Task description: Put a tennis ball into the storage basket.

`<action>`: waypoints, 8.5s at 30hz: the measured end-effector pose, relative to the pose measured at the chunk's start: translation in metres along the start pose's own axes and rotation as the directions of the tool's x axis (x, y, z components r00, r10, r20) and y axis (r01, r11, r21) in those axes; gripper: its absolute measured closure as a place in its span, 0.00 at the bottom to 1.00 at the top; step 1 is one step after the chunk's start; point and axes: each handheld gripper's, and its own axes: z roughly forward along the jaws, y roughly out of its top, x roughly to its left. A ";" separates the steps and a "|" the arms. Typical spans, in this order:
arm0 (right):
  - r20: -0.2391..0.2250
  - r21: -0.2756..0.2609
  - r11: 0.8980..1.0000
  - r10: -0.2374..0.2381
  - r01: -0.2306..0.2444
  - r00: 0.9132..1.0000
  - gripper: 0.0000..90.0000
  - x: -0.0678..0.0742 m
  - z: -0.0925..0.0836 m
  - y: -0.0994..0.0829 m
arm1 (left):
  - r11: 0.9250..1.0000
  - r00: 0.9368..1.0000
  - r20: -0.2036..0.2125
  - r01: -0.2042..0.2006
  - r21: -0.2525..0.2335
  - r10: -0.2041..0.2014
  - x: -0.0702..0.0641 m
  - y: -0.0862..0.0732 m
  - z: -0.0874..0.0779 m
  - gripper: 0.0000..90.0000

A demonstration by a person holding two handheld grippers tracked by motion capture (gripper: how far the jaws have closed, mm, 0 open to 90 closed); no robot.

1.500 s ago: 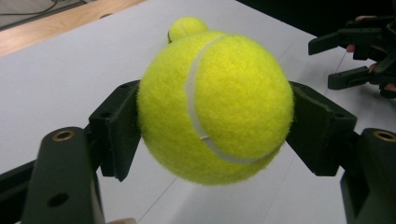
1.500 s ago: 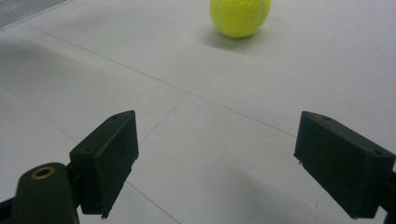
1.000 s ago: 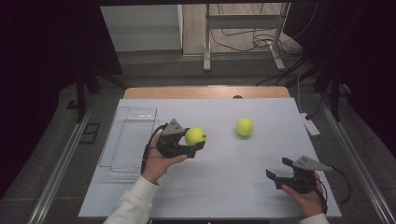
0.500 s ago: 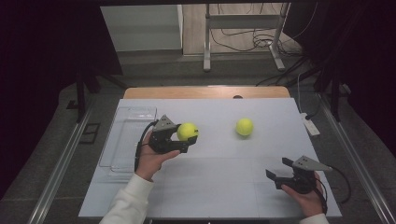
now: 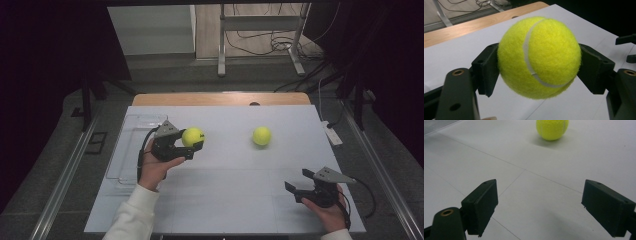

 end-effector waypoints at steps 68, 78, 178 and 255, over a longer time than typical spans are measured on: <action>0.003 -0.007 1.000 0.004 -0.004 1.000 0.16 -0.001 -0.002 0.000 | 0.990 0.971 -0.202 0.107 -0.092 -0.124 0.057 -0.006 -0.047 0.29; 0.003 -0.005 1.000 0.003 -0.003 1.000 0.16 -0.001 -0.001 0.000 | 0.989 0.960 -0.243 0.120 -0.087 -0.138 0.066 -0.010 -0.049 0.29; 0.003 -0.005 1.000 0.004 -0.004 1.000 0.16 0.001 -0.001 0.001 | 0.946 0.873 -0.428 0.305 0.109 -0.232 0.158 -0.033 -0.035 0.29; 0.003 -0.001 1.000 0.007 -0.007 1.000 0.16 0.000 -0.001 0.000 | 0.939 0.897 -0.407 0.274 0.209 -0.171 0.142 -0.039 -0.019 0.17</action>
